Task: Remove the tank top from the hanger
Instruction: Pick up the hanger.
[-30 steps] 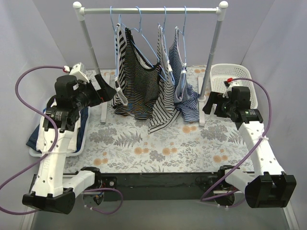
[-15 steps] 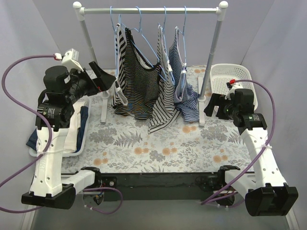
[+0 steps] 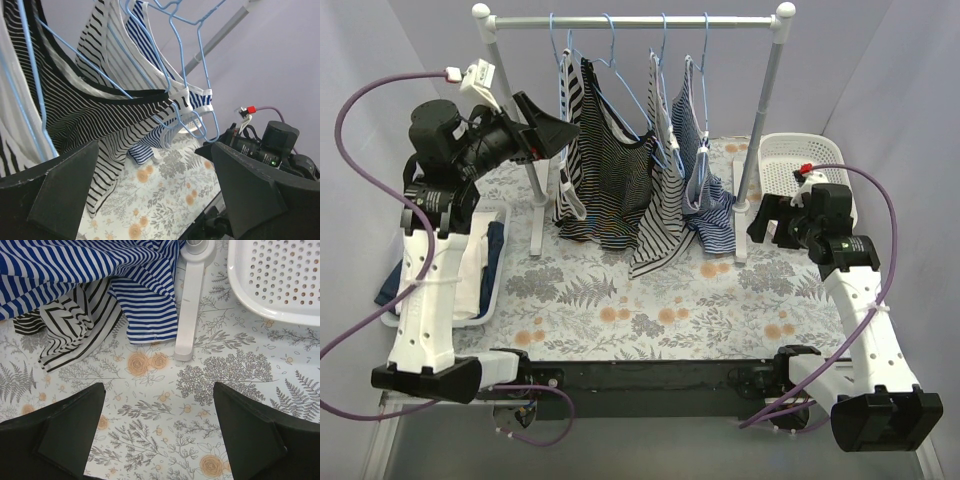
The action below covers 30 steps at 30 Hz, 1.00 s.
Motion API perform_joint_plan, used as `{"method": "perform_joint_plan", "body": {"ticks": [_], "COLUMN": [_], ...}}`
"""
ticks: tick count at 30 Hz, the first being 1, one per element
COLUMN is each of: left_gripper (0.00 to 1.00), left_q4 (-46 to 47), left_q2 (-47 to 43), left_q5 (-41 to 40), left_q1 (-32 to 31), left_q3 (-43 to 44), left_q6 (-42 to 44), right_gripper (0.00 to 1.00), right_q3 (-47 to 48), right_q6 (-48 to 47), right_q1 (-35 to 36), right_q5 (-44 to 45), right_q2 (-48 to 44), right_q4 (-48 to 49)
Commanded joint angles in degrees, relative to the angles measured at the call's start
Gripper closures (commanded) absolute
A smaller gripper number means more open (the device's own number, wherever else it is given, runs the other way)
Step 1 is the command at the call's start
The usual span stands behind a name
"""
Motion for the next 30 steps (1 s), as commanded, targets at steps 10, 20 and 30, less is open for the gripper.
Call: {"method": "perform_joint_plan", "body": {"ticks": [10,20,30], "left_gripper": [0.02,0.05,0.08], "left_q4": [-3.88,6.21,12.37], "left_q2": [5.59,3.49,4.1], "left_q5": [-20.11,-23.03,-21.62], "left_q1": [-0.69,-0.77,-2.0], "left_q3": [5.36,-14.24,-15.39], "left_q6": [8.12,6.99,5.84], "right_gripper": [0.03,0.04,0.04], "right_q3": [6.31,11.94,9.84], "right_q6": [-0.41,-0.68,-0.41], "right_q1": [0.03,0.56,0.65], "right_q5": [-2.19,-8.97,-8.97], "right_q2": [-0.59,-2.18,-0.77], "right_q4": [-1.83,-5.17,-5.0]}}
